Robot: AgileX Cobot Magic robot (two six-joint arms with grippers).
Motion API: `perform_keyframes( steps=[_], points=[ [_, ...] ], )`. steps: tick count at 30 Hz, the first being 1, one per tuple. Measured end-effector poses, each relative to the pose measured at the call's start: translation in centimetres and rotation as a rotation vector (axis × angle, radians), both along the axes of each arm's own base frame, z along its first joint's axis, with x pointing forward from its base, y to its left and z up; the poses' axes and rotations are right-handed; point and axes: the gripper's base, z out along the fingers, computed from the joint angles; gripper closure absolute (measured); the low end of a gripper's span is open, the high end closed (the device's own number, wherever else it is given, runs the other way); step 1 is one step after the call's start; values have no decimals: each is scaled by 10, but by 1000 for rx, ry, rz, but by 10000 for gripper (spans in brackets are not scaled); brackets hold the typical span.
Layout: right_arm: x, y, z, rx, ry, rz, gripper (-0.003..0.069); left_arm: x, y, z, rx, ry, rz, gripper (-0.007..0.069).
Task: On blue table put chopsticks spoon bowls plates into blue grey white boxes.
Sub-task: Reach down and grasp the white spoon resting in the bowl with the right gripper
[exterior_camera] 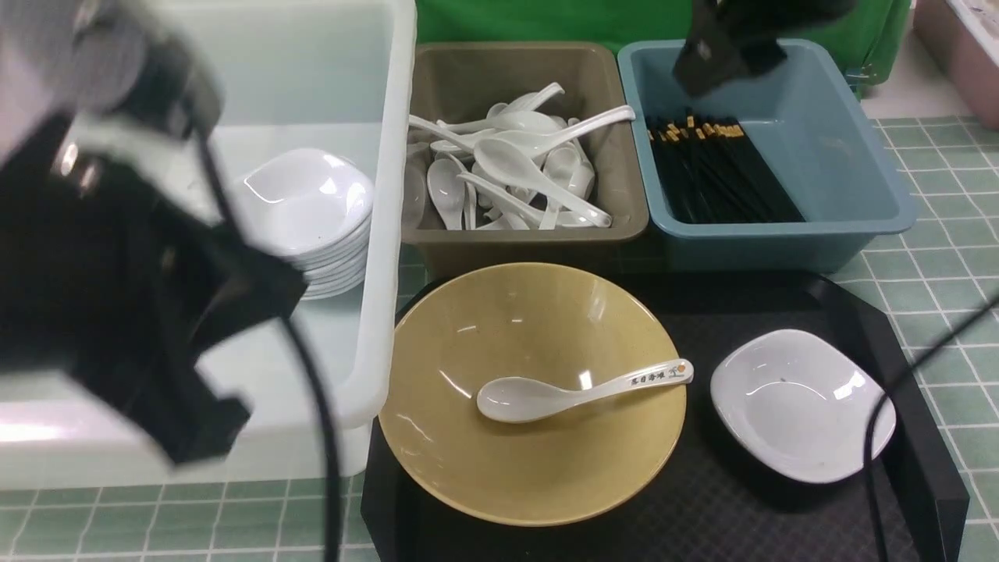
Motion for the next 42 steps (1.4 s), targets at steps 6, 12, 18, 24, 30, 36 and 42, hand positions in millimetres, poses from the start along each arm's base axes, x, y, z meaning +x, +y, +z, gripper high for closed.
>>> perform_keyframes(
  steps=[6, 12, 18, 24, 30, 36, 42],
  points=[
    [-40, 23, -25, -92, 63, 198, 175, -19, 10, -37, -61, 57, 26, 620],
    [-53, 57, -66, -223, 116, 472, 175, -25, 8, -49, -164, 88, 26, 620],
    [-38, 79, -105, -298, 162, 606, 175, -25, 6, -48, -197, 79, 27, 620],
    [-18, 95, -152, -355, 193, 691, 175, -25, 6, -48, -198, 77, 27, 620],
    [-5, 102, -184, -405, 196, 739, 175, -24, 6, -48, -184, 67, 19, 620],
    [3, 103, -208, -477, 230, 753, 175, -24, 6, -48, -151, 39, -16, 620],
    [6, 104, -220, -497, 241, 759, 218, -23, 6, -47, -152, 18, -23, 620]
  ],
)
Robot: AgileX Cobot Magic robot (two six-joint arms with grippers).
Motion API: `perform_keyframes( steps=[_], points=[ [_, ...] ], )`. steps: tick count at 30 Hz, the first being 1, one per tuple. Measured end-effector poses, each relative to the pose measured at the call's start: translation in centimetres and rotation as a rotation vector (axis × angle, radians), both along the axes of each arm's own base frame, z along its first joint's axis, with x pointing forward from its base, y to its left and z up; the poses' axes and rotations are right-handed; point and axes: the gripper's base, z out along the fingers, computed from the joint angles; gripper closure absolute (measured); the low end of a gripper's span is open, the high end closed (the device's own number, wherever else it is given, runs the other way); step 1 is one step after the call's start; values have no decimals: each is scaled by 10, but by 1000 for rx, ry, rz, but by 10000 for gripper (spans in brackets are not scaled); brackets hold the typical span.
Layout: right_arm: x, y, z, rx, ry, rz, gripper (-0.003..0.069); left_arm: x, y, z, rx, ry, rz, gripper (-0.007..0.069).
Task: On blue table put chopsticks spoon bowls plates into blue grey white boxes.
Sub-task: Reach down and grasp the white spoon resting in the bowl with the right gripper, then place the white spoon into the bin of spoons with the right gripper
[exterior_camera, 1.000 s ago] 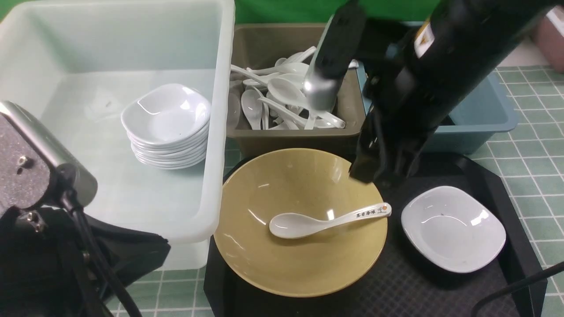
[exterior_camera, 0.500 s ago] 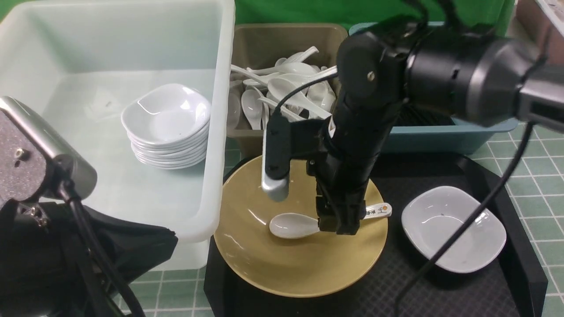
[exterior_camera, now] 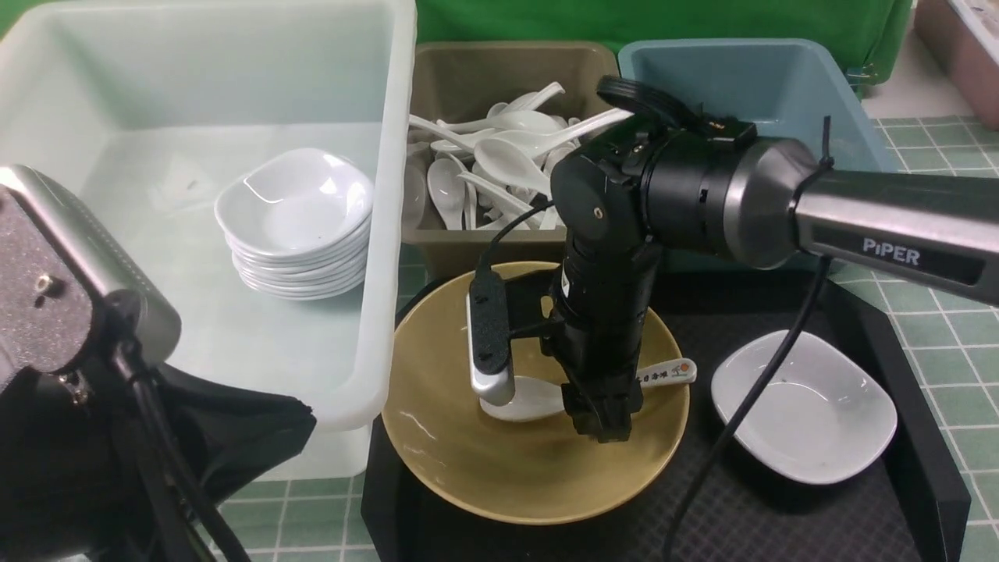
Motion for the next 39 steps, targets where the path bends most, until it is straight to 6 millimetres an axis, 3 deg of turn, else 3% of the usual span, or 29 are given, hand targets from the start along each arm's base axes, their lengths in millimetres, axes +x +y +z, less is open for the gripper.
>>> perform_keyframes(
  steps=[1, 2, 4, 5, 6, 8, 15, 19, 23, 27, 29, 31, 32, 33, 36, 39],
  points=[
    [0, 0, -1, 1, -2, -2, 279, 1, 0, 1, 0, -10, 1, 620],
    [1, 0, -1, 0, -2, -2, 288, 1, 0, 1, -2, -12, 2, 620],
    [2, 0, 1, -11, -1, -10, 426, 2, 0, 2, -7, -35, 6, 620],
    [2, 0, 1, -12, -1, -10, 439, 2, 0, 2, -7, -38, 6, 620],
    [3, 1, 6, -18, 2, -20, 508, 3, 0, 3, -11, -46, 8, 620],
    [5, 1, 13, -23, 2, -30, 508, 3, 0, 4, -18, -56, 10, 620],
    [29, 9, 77, 39, -208, -118, 503, 7, -3, 6, -40, -89, 17, 620],
    [51, 10, 117, 216, -394, -239, 503, 14, -7, 3, -27, -73, 18, 620],
    [77, 2, 135, 420, -525, -413, 503, 20, -12, -3, -7, -46, 18, 620],
    [108, -9, 122, 575, -580, -592, 503, 27, -17, -9, 15, -12, 18, 620],
    [121, -14, 108, 601, -578, -650, 503, 29, -18, -11, 21, -3, 18, 620],
    [136, -15, 82, 613, -566, -699, 503, 31, -20, -14, 29, 9, 18, 620],
    [137, -16, 82, 614, -565, -703, 503, 31, -20, -14, 29, 9, 18, 620],
    [145, -15, 61, 612, -550, -729, 503, 32, -21, -15, 33, 14, 18, 620],
    [153, -13, 33, 598, -521, -754, 503, 32, -21, -16, 35, 18, 18, 620],
    [156, -12, 18, 581, -504, -762, 496, 33, -22, -16, 34, 18, 18, 620]
  ],
)
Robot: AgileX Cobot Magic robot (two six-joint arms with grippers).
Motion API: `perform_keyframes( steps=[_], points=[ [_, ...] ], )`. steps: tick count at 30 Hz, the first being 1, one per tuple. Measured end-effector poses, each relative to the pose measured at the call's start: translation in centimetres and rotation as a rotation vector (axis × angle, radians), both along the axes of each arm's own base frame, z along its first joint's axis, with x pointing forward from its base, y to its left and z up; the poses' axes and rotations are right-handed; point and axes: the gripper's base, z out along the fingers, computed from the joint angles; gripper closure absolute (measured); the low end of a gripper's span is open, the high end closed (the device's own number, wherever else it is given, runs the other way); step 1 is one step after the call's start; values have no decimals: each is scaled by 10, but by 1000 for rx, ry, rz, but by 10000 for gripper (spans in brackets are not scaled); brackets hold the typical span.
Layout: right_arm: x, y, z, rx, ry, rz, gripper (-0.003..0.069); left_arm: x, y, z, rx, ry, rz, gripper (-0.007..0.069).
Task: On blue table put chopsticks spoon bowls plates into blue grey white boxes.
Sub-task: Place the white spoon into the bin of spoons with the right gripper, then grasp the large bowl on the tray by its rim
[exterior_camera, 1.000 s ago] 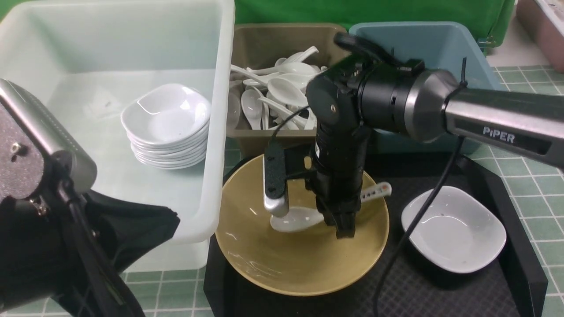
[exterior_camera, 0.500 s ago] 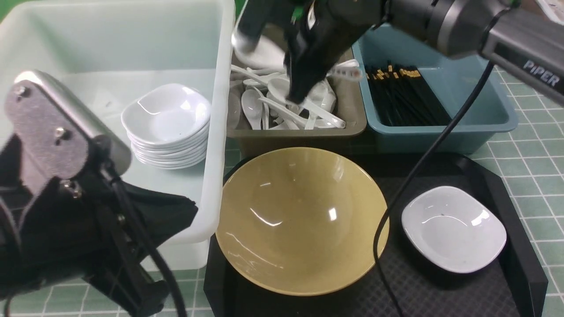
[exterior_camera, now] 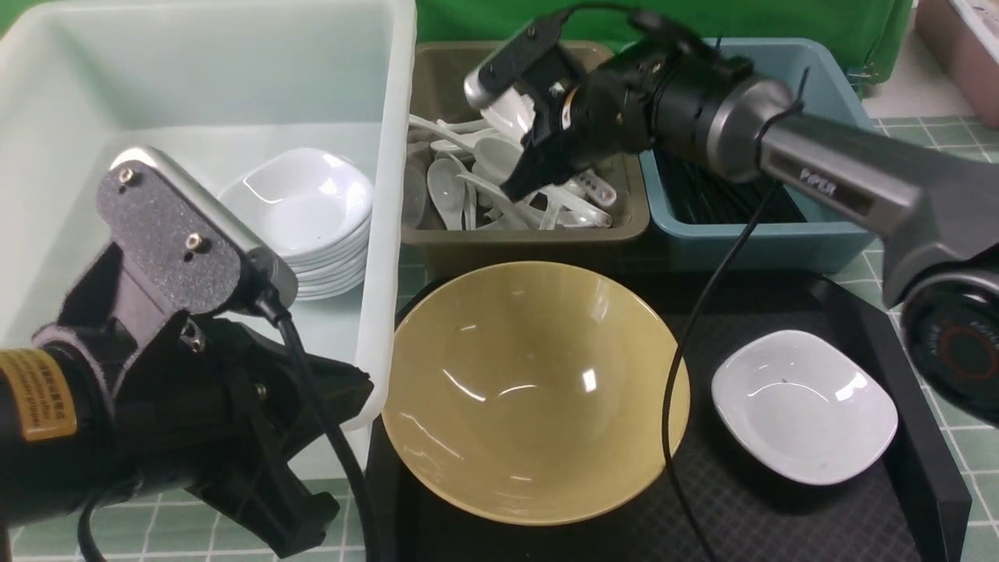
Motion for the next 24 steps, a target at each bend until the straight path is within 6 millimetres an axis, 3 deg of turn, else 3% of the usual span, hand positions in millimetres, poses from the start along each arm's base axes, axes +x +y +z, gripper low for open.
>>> perform_keyframes(
  steps=[4, 6, 7, 9, 11, 14, 16, 18, 20, 24],
  points=[
    [0, 0, -4, 26, 19, -31, 383, 1, 0, 1, -7, -6, 2, 620],
    [-3, -3, 9, 22, 47, -56, 260, 1, -1, 2, -24, -4, 15, 620],
    [-3, -3, 11, 25, 43, -57, 251, 1, -1, 3, -27, -6, 16, 620],
    [-11, -9, 39, -4, 89, -86, 158, 3, -2, 16, -57, -27, 24, 620],
    [-21, -17, 68, -35, 122, -103, 125, 5, -4, 33, -91, -44, 33, 620],
    [-41, -29, 110, -77, 175, -122, 118, 14, -11, 60, -102, -44, 35, 620],
    [-48, -33, 126, -86, 172, -117, 123, 20, -15, 69, -82, -31, 31, 620],
    [-63, -42, 151, -96, 161, -106, 151, 36, -27, 79, -2, 35, 21, 620],
    [-70, -46, 163, -92, 149, -99, 167, 44, -32, 80, 31, 70, 16, 620],
    [-108, -63, 195, -67, 141, -87, 258, 80, -58, 73, 164, 183, -11, 620]
  ],
)
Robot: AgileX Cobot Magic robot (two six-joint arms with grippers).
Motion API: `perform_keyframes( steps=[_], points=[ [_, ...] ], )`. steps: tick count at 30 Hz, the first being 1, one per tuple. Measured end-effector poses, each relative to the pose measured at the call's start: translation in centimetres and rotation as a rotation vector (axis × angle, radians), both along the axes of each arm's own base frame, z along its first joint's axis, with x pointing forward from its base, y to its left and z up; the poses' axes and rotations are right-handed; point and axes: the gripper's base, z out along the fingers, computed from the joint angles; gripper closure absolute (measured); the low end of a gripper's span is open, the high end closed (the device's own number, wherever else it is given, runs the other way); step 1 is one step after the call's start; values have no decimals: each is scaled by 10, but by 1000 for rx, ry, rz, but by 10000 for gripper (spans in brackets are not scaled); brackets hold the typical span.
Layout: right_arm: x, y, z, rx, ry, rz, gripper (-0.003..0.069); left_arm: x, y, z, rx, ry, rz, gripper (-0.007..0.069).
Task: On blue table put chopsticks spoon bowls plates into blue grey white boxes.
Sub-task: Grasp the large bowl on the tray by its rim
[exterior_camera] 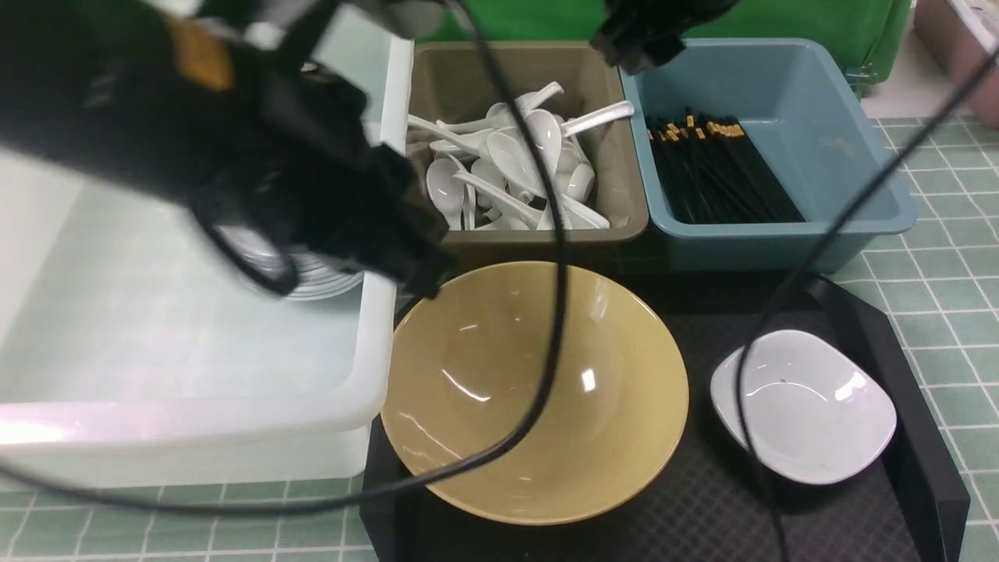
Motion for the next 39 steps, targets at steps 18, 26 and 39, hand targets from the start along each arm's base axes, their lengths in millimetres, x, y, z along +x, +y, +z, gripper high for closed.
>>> perform_keyframes(
  steps=[18, 26, 39],
  points=[
    [-140, -73, -24, -73, 181, 4, 449, 132, -35, -77, 152, 239, 105, 620],
    [-150, -79, -21, -65, 168, 5, 449, 155, -37, -107, 190, 292, 113, 582],
    [-147, -77, -19, -40, 119, 13, 444, 169, -43, -137, 238, 298, 98, 180]
  ],
)
